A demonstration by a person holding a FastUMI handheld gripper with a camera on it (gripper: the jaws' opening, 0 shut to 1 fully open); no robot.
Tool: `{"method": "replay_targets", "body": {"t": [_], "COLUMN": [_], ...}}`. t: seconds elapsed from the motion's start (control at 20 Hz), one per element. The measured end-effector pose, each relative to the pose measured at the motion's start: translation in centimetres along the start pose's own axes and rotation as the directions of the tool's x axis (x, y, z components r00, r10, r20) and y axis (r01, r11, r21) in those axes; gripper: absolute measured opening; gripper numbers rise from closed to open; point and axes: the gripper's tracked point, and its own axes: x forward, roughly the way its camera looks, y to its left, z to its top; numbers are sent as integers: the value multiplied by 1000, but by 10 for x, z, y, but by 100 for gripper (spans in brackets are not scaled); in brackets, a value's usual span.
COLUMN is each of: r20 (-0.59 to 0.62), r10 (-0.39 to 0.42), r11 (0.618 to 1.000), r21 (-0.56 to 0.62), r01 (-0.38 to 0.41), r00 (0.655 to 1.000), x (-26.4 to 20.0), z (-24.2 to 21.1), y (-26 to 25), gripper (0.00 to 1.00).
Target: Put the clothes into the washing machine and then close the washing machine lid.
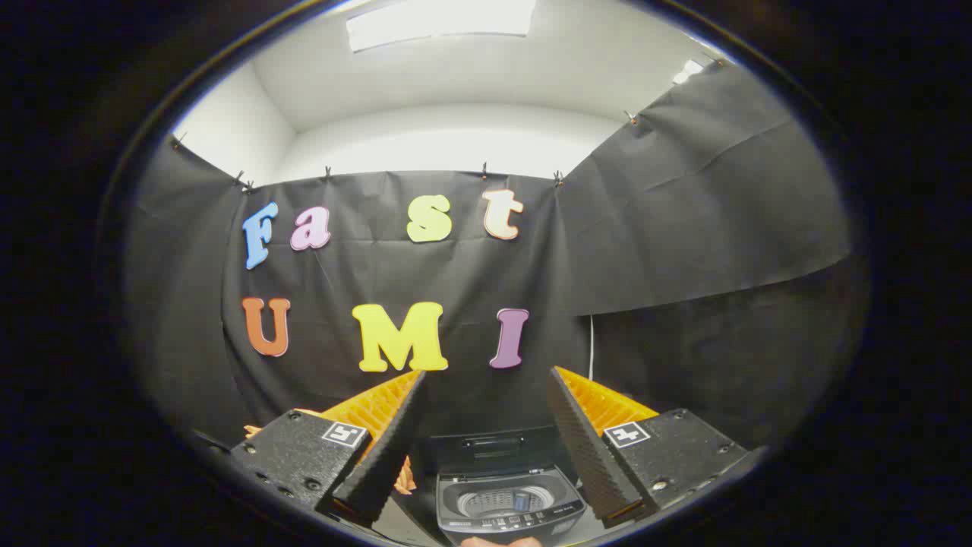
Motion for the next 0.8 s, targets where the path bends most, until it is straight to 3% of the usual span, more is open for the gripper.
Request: {"method": "replay_targets", "body": {"t": [0.8], "r20": [-27], "r10": [-7], "r11": [1000], "r21": [20], "r01": [8], "r00": [1000], "x": [32], "z": [-9], "y": [-8], "gripper": [99]}}
